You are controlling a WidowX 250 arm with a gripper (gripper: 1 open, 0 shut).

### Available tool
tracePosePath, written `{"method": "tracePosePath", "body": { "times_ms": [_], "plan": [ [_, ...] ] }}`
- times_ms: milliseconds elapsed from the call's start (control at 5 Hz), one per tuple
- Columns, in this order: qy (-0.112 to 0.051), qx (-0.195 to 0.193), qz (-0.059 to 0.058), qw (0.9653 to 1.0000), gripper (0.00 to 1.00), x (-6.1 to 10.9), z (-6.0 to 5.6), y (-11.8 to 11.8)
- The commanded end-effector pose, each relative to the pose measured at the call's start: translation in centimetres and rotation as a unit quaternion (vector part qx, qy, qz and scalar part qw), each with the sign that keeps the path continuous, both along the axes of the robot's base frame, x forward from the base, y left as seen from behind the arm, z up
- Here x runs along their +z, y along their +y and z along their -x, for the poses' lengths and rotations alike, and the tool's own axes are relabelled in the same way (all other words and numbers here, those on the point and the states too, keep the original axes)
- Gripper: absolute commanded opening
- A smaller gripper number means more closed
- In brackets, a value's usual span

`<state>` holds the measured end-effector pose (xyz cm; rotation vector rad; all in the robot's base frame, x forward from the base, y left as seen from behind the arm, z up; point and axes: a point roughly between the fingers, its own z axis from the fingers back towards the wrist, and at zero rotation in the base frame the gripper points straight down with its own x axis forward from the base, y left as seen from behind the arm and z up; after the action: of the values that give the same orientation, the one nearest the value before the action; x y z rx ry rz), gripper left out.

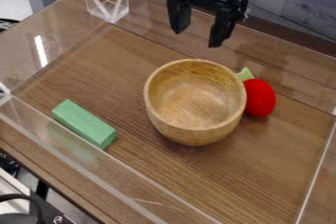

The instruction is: Put the green stick in the brown bowl

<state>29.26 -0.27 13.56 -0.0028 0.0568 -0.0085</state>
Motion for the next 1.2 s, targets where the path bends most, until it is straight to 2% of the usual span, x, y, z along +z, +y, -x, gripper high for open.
{"method": "tracePosePath", "body": {
  "times_ms": [0,200,400,600,800,1000],
  "plan": [
    [0.014,-0.039,0.003,0.9992,1.0,-0.9,0.8,0.6],
    [0.02,-0.117,0.002,0.9929,1.0,-1.2,2.7,2.7],
    [0.019,-0.215,-0.004,0.9763,1.0,-1.5,4.7,5.8],
    [0.019,-0.311,-0.013,0.9501,1.0,-2.0,6.5,8.6],
    [0.02,-0.41,-0.021,0.9115,1.0,-2.6,7.9,11.1],
    [0.019,-0.502,-0.026,0.8644,1.0,-3.4,9.0,12.7]
  ]
}}
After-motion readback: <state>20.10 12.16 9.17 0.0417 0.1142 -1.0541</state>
